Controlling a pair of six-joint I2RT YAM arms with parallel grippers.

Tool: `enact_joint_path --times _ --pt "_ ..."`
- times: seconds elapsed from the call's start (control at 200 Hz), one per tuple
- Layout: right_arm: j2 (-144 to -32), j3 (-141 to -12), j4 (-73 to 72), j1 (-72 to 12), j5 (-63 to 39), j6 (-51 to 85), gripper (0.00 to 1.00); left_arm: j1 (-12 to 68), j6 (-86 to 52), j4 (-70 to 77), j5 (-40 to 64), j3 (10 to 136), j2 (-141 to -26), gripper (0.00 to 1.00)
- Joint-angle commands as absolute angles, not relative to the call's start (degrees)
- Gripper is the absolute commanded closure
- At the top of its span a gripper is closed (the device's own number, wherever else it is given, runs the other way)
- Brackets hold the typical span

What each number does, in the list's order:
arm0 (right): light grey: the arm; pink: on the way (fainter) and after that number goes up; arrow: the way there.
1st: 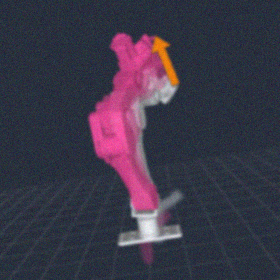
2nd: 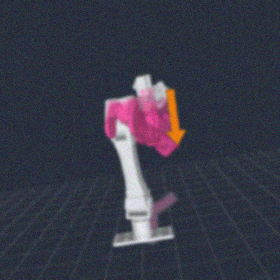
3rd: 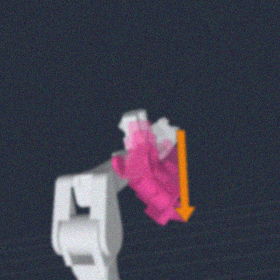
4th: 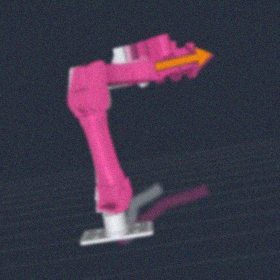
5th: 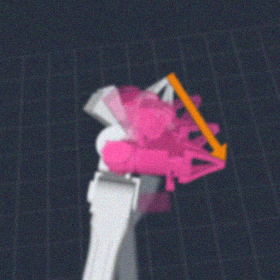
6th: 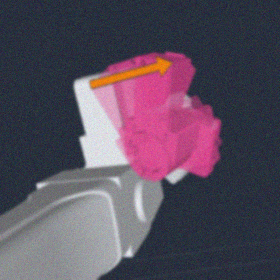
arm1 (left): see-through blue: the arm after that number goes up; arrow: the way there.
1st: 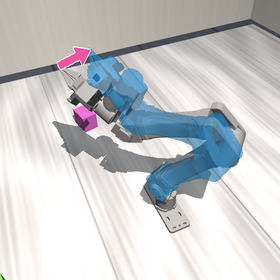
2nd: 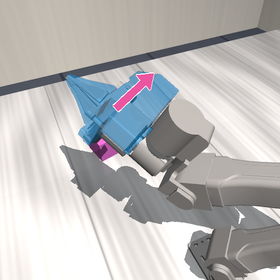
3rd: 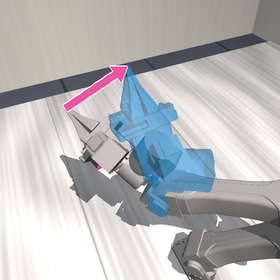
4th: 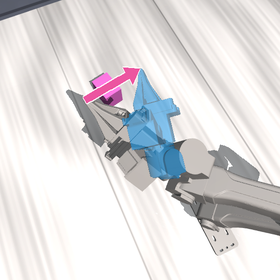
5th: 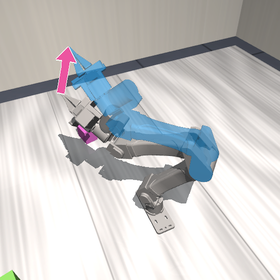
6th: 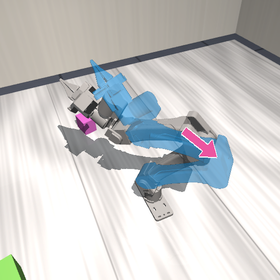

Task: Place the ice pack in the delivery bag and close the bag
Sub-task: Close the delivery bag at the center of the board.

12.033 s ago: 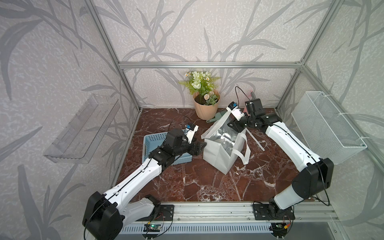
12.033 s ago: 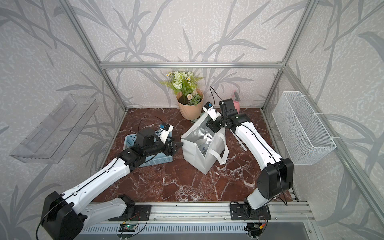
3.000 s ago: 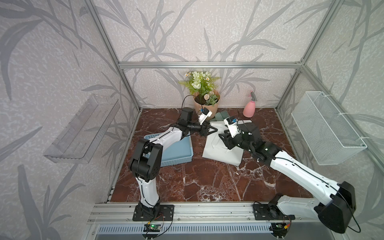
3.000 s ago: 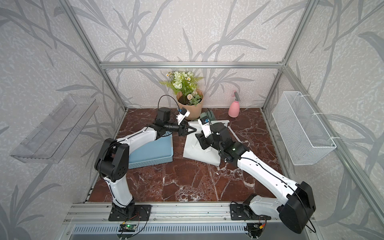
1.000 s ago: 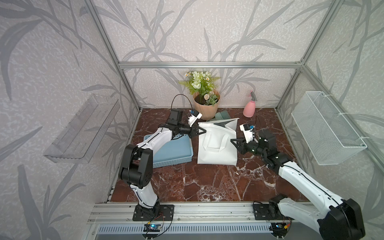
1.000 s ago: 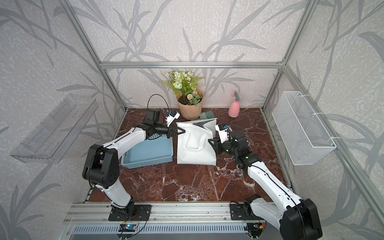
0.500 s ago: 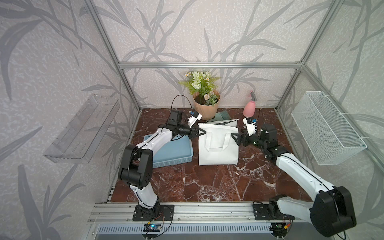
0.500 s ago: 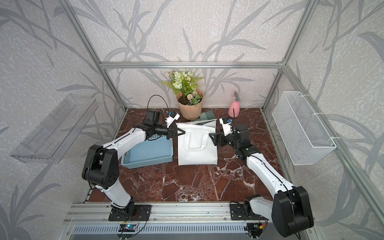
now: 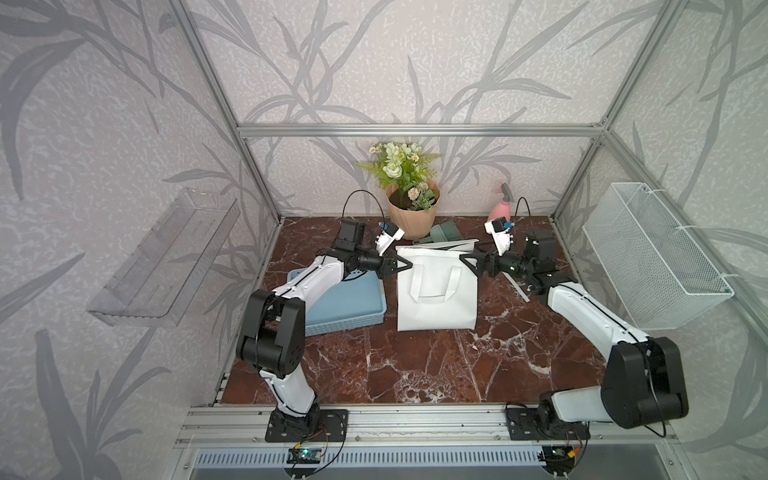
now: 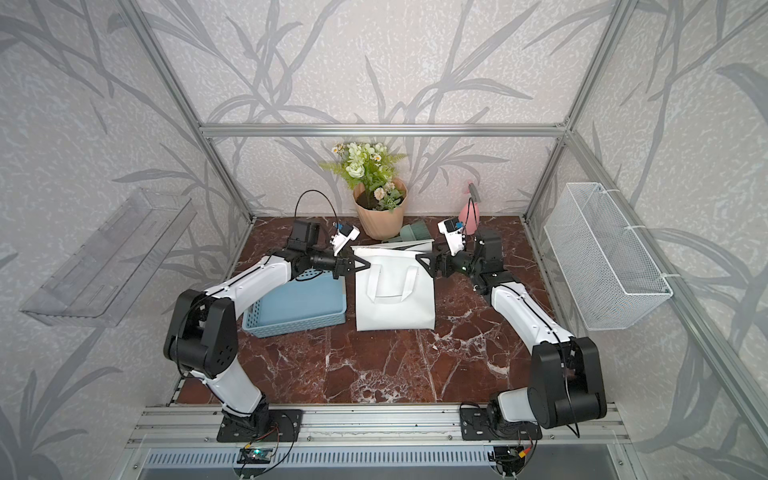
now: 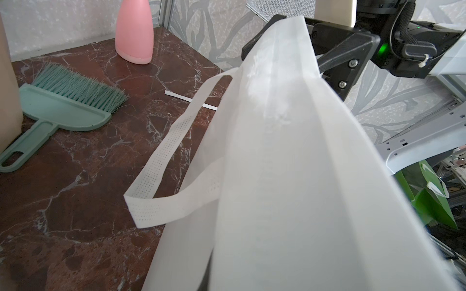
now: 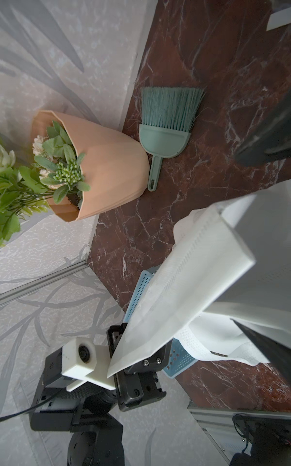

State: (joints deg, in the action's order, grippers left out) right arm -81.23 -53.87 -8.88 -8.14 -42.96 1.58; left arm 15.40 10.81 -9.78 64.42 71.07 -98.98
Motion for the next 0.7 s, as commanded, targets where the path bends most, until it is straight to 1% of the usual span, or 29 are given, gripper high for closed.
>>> enact_joint_path --times 0.0,0.35,0.42,0.475,0.54,0.625,0.665,0.695 --pt "-83.1 -53.3 -15.7 -6.7 -48.1 -0.2 0.07 15.2 12.3 -11.2 66.2 71.8 -97.9 1.0" --pt "-91.1 -53.0 -25.3 -6.4 -53.7 2.2 0.06 15.2 13.0 -12.3 66.2 72.4 -98.6 1.0" --pt "-92.0 -53.0 -26.3 -6.5 -55.0 3.4 0.09 15.2 12.9 -12.3 66.1 72.7 -98.7 1.0" --pt "-92.4 -52.8 -26.9 -6.6 -55.7 3.7 0.13 15.2 12.9 -12.4 66.2 72.9 -98.9 1.0" --pt "-92.9 -52.4 -28.0 -6.7 -55.9 5.2 0.15 15.2 12.9 -12.5 66.3 73.1 -99.3 1.0" --pt "-93.1 -51.6 -29.8 -6.8 -56.3 6.8 0.22 15.1 13.0 -12.7 66.2 73.2 -99.4 1.0" --pt "-92.9 -51.3 -30.7 -6.8 -56.7 7.9 0.27 15.1 13.0 -12.7 66.1 73.2 -99.5 1.0" --pt "-92.9 -50.9 -31.3 -6.7 -56.9 8.6 0.28 15.1 13.1 -12.7 66.1 73.3 -99.4 1.0"
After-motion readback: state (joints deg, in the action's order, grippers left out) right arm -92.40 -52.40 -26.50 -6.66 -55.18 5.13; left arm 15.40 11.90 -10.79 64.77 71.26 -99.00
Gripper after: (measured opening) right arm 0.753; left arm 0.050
